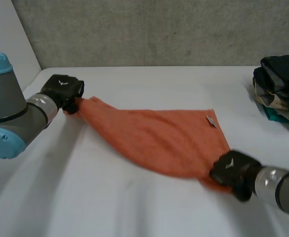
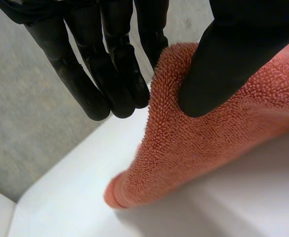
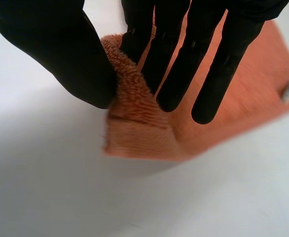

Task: Fold the laundry.

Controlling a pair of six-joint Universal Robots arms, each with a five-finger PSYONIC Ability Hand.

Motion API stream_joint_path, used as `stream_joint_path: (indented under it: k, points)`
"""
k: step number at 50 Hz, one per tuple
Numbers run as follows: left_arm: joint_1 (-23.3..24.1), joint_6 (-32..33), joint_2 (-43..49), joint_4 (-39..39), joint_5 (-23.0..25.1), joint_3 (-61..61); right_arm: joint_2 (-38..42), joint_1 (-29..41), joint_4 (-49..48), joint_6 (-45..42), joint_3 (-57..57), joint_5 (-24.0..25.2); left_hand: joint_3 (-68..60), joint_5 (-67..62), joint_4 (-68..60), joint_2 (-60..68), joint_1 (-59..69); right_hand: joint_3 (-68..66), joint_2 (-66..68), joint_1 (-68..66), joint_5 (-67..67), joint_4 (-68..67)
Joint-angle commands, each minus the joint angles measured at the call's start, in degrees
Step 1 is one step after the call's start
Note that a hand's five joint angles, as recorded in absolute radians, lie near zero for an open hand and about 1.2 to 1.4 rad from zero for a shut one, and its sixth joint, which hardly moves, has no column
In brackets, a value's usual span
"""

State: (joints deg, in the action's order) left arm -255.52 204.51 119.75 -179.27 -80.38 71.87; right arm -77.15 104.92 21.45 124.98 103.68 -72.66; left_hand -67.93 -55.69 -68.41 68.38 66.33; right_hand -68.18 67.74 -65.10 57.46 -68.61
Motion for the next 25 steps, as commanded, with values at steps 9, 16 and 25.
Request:
stream_joint_path:
  k: [9,16,25]
  points:
    - [5.29,1.94,-11.46,0.93,-0.39,-2.61,-1.25,1.34,-4.14,21.78,-17.97,1.21,-12.07,-14.31,-11.59,11.62,13.67,58.18,-57.74,55.1,-57.46,58.61]
    - [8.72,2.47,-21.12,1.11,0.75,-1.91,13.49,4.24,-5.37,30.84,-39.05,0.94,-12.07,-14.31,-11.59,11.62,13.67,58.18,-57.74,55.1,-57.46,58.61]
    - [11.53,3.26,-30.96,0.5,4.79,4.84,37.82,10.12,-5.54,33.22,-61.55,2.78,-12.07,-14.31,-11.59,11.62,13.67,58.18,-57.74,55.1,-57.46,58.61]
